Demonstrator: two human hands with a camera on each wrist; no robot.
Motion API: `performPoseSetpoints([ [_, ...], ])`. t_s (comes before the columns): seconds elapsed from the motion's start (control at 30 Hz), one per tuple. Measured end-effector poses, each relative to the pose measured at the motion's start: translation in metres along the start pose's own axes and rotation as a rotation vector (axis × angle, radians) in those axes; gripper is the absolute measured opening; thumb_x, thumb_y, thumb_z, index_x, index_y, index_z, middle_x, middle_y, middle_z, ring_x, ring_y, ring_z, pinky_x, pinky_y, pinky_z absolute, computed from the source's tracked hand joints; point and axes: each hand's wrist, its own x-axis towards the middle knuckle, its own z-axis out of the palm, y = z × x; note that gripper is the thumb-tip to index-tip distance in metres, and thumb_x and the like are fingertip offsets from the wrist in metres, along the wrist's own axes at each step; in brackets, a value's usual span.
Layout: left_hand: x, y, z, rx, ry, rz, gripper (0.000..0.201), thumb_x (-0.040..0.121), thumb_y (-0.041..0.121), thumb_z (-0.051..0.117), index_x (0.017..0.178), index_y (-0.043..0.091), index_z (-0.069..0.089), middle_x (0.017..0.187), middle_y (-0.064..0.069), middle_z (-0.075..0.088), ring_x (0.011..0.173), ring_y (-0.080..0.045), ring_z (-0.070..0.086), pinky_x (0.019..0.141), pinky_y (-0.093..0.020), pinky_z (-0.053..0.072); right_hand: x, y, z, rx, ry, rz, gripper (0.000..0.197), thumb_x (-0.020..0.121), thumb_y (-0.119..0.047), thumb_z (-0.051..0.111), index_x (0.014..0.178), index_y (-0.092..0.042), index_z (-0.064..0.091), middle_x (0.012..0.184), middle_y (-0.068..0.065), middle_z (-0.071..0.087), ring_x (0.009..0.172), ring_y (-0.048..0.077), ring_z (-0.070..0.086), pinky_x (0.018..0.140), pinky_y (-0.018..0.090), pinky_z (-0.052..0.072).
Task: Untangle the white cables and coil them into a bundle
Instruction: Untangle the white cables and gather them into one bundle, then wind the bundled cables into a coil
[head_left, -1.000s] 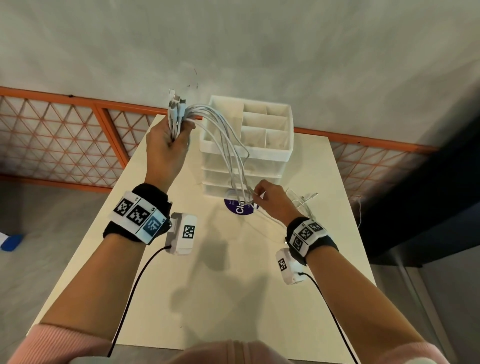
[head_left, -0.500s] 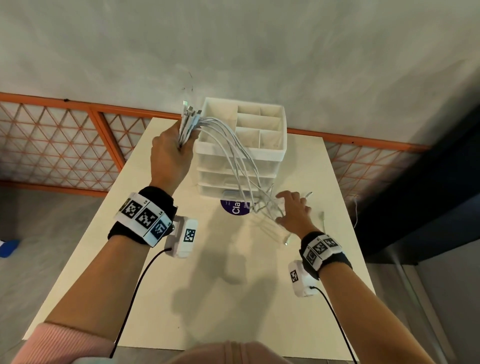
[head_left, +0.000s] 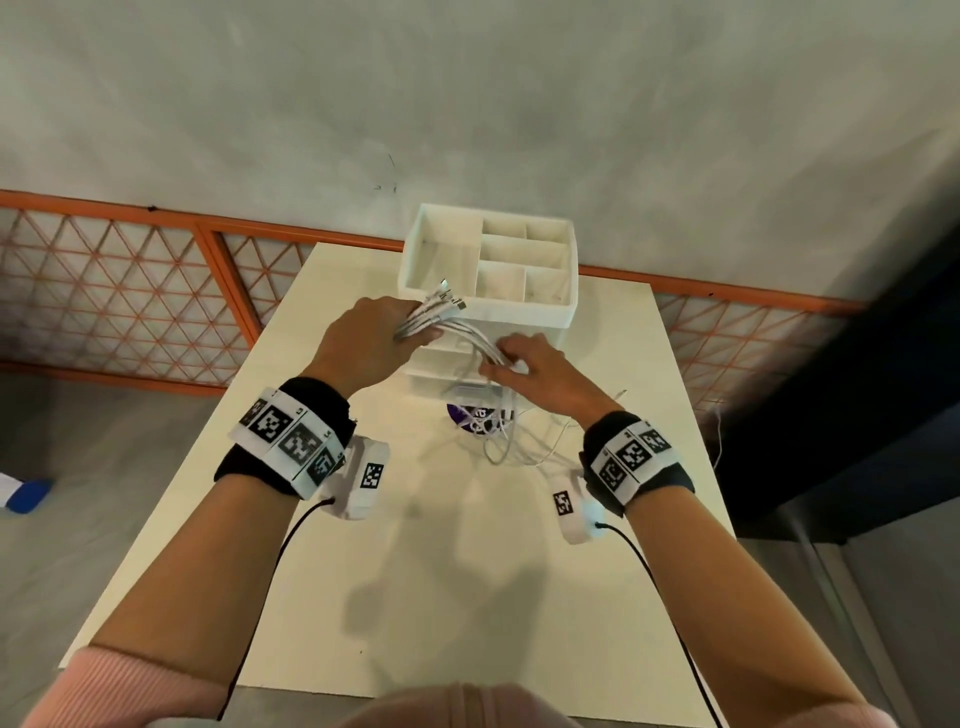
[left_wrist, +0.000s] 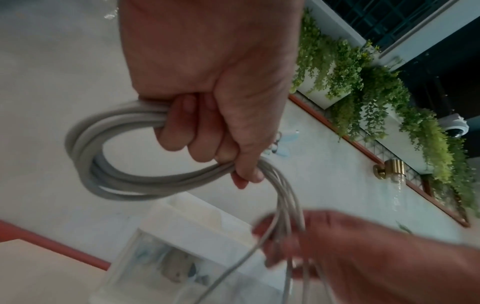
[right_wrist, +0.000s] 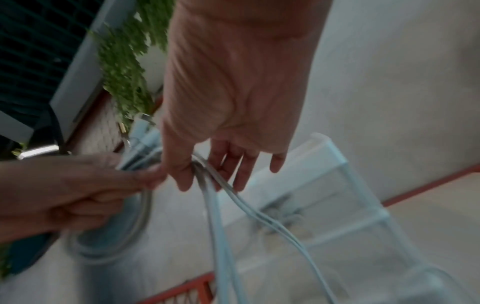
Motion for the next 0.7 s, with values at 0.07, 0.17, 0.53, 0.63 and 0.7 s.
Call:
performPoseSetpoints([
  [0.07,-0.003,0.0,-0.005,-0.041,-0.139,-0.003,0.03,0.089,0.036,0.06,0.1,0.008,0.067,0.061,0.0,0.053,0.061,-0.019,0.053,0.055,-0.022,0.036,-0.007,0.014,0.004,-0.044,-0.074,0.065,0.027,0.095,-0.035,0.053,0.098,-0.009,0.058,0.088,-0.004,0.047,0.096,0.021,0.043,0.086,0.036,0.034],
  [0.17,-0.01,0.006,-0.001,-0.229,-0.265,-0.026,0.031,0.082,0.034,0.07,0.106,0.014,0.067,0.061,0.007,0.054,0.056,-0.009,0.05,0.055,-0.01,0.036,-0.012,0.019,0.003,-0.186,-0.142,0.116,0.037,0.09,-0.032,0.062,0.119,-0.01,0.053,0.112,0.004,0.047,0.113,0.024,0.043,0.101,0.042,0.035],
  [0.53,-0.015,0.045,-0.004,-1.109,-0.326,-0.048,0.041,0.097,0.035,0.045,0.06,0.024,0.033,0.05,0.009,0.019,0.041,-0.006,0.013,0.04,-0.018,0.013,-0.018,-0.065,0.003,-0.182,-0.363,-0.159,0.074,0.069,-0.052,0.076,0.133,-0.025,0.049,0.142,-0.003,0.048,0.135,0.016,0.035,0.115,0.04,0.013],
  [0.63,-0.011,0.042,-0.006,-1.284,-0.239,-0.099,0.039,0.101,0.03,0.038,0.064,0.022,0.029,0.051,0.009,0.02,0.041,-0.004,0.016,0.038,-0.015,0.019,-0.023,-0.065,0.019,-0.009,-0.355,-0.161,0.026,0.088,-0.029,0.065,0.09,-0.003,0.062,0.083,-0.006,0.065,0.087,0.013,0.058,0.086,0.032,0.042],
  [0.7,-0.009,0.033,-0.005,-1.339,-0.126,-0.147,0.04,0.101,0.032,0.038,0.064,0.021,0.029,0.051,0.01,0.022,0.042,-0.004,0.021,0.04,-0.015,0.026,-0.027,-0.061,0.018,0.045,-0.37,-0.135,0.025,0.094,-0.024,0.057,0.094,0.001,0.058,0.083,-0.007,0.067,0.089,0.014,0.062,0.089,0.035,0.045],
])
